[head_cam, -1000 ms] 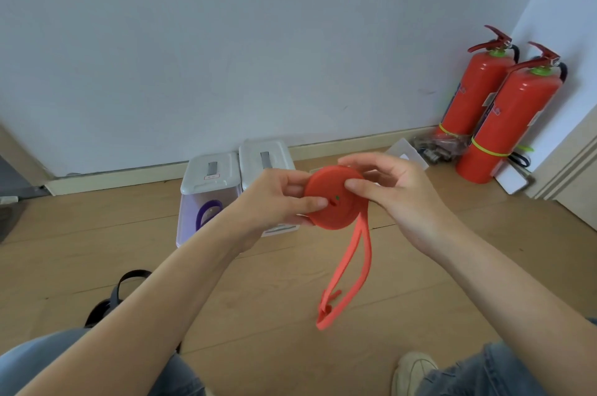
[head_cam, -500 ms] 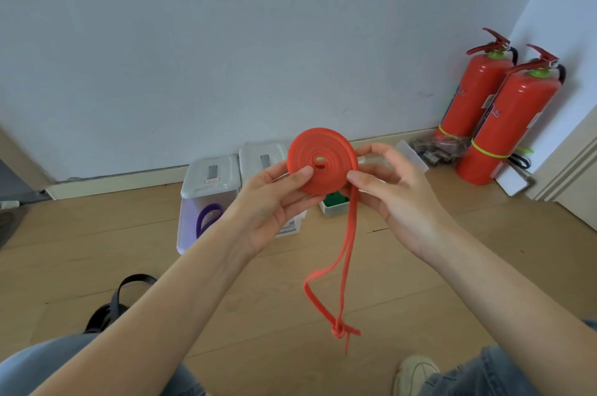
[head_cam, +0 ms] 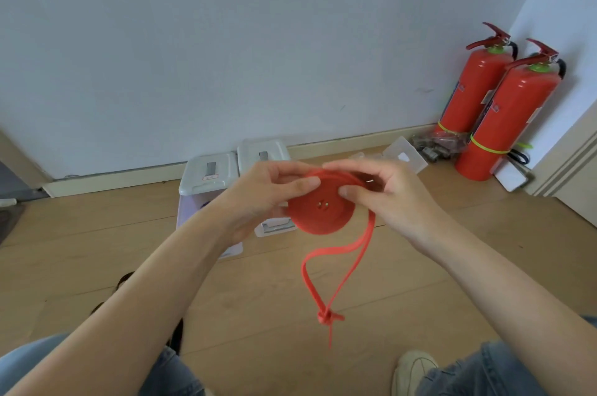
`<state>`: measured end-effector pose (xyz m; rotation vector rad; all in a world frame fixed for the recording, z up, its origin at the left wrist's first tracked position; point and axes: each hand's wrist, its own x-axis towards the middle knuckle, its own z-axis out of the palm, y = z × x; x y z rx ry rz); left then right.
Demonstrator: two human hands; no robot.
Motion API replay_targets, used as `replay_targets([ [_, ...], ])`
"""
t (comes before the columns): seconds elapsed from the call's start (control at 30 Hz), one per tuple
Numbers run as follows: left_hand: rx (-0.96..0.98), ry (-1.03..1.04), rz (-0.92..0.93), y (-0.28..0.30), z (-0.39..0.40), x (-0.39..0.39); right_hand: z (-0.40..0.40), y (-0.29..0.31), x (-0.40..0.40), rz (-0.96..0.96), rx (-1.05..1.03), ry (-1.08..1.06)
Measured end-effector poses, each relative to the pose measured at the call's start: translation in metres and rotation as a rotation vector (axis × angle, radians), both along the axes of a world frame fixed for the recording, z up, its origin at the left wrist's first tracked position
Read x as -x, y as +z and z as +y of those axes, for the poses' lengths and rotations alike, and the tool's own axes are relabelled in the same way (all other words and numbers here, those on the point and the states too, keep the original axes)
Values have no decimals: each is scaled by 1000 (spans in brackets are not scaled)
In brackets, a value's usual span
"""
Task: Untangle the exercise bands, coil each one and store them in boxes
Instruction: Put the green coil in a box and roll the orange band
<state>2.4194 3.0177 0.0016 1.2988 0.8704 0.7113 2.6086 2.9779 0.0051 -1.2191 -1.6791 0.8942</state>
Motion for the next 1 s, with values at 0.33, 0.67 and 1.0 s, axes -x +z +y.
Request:
replay_targets([
  [0.33, -109, 266, -29, 4, 0, -4, 5, -10, -4, 208, 194, -59],
  [0.67, -47, -16, 205, 6, -4, -2, 2, -10, 0, -93, 28, -118],
  [1.0, -475, 110, 344, 2, -3, -8, 2, -9, -2, 162, 131, -57],
])
